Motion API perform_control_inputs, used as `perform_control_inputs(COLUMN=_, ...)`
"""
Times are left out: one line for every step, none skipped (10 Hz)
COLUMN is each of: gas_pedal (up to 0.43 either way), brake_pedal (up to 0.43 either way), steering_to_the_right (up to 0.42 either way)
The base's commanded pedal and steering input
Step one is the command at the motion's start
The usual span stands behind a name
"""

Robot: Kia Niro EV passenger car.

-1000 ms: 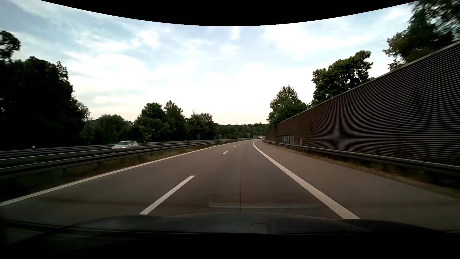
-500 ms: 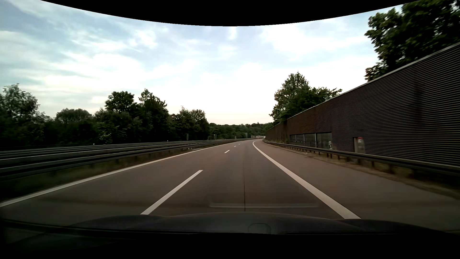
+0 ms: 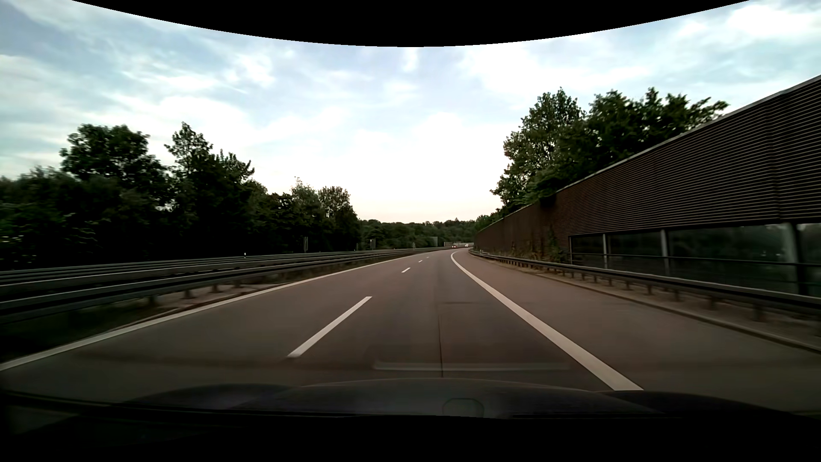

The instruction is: Follow the waypoints while adhering to traffic rules and regulations

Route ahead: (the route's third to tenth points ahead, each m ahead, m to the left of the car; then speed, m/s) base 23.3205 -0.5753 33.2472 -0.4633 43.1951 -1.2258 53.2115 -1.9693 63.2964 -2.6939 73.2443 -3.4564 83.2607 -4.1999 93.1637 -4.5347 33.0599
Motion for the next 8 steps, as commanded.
perform_control_inputs(gas_pedal=0.209, brake_pedal=0.006, steering_to_the_right=0.006)
perform_control_inputs(gas_pedal=0.209, brake_pedal=0.006, steering_to_the_right=0.006)
perform_control_inputs(gas_pedal=0.209, brake_pedal=0.006, steering_to_the_right=0.006)
perform_control_inputs(gas_pedal=0.209, brake_pedal=0.006, steering_to_the_right=0.006)
perform_control_inputs(gas_pedal=0.209, brake_pedal=0.006, steering_to_the_right=0.006)
perform_control_inputs(gas_pedal=0.209, brake_pedal=0.006, steering_to_the_right=0.004)
perform_control_inputs(gas_pedal=0.209, brake_pedal=0.006, steering_to_the_right=0.004)
perform_control_inputs(gas_pedal=0.209, brake_pedal=0.006, steering_to_the_right=0.004)
